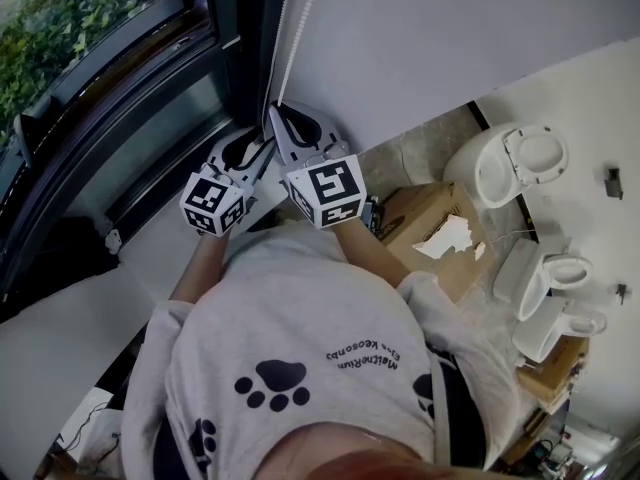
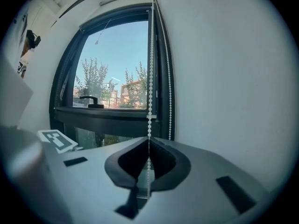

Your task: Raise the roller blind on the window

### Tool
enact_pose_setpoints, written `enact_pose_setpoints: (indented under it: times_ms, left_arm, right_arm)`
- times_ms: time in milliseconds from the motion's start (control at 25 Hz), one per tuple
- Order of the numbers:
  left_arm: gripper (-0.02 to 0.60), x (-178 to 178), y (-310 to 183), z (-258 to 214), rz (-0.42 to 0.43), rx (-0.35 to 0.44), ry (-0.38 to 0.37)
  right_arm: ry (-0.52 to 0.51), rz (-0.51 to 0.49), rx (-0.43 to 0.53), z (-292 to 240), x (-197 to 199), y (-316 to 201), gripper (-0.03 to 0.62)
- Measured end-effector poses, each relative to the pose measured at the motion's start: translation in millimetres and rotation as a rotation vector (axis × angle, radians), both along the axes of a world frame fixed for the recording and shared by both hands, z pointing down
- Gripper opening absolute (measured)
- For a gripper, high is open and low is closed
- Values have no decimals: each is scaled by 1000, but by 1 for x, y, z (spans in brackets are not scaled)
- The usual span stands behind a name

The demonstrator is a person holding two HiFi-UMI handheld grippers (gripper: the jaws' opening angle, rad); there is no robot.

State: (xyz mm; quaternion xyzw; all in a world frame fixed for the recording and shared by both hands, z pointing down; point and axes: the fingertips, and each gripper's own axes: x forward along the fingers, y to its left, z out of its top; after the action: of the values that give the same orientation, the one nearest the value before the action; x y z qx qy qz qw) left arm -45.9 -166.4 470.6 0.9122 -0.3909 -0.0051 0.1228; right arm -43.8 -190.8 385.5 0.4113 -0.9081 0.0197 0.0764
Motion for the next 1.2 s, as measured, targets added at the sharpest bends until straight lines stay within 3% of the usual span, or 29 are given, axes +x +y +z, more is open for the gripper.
enact_pose_setpoints:
  times_ms: [120,320,520,600,720,840,960,1200]
  left_arm:
    - [57,-8,-1,-41,-30,111,29]
    - [9,-20,-4,-88,-74,224,36]
    - [8,-30,-8,-110,-125,220,2]
    - [8,-33,-8,-116,-145,210,-6]
    - [8,-38,-6,-126,-178,205,-4]
    - [8,-41,0,-135,-209,217,-14]
    - [8,-41,9,-140,-230,224,-26]
    - [8,-38,23,-141,-242,208,-42]
  right_arm:
    - [5,34,33,-3,1,-3,11]
    - [74,113,116,-11,3,-4,12]
    - [19,266,183,-32,24,3,18]
    - [-5,318,191,-40,33,7,80]
    - [-11,372,213,-50,42,17,91]
    - [-7,425,224,-55,52,28,83]
    - [-31,457,231,-59,62,38,20]
    - [-54,463,206,-62,69,50,10]
